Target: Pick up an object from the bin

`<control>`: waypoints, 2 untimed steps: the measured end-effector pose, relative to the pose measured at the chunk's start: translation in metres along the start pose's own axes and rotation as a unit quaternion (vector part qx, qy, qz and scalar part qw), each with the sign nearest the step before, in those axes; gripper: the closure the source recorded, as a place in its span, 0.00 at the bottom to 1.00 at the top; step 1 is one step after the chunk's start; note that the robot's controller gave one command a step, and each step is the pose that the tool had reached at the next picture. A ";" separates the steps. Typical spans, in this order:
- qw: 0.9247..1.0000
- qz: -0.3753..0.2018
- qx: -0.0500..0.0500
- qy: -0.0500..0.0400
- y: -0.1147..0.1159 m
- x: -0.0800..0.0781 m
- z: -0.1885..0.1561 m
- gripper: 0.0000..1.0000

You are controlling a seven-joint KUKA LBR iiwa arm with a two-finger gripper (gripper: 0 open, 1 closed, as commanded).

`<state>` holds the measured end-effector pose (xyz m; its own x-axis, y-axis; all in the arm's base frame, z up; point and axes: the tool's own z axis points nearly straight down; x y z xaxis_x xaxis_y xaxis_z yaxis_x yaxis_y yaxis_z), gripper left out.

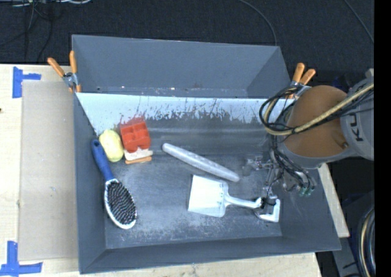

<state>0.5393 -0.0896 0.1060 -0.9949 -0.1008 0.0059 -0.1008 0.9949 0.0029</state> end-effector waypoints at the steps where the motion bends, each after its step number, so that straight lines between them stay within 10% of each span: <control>1: 0.998 -0.057 0.000 0.000 0.006 0.013 -0.003 0.00; 2: 0.996 -0.093 -0.001 0.002 0.007 0.004 0.039 0.00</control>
Offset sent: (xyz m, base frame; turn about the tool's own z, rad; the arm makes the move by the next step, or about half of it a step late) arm -0.0043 0.0051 -0.0360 -0.1885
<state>0.5345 -0.0834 0.0671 -0.9587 -0.2842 0.0084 -0.2841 0.9588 0.0064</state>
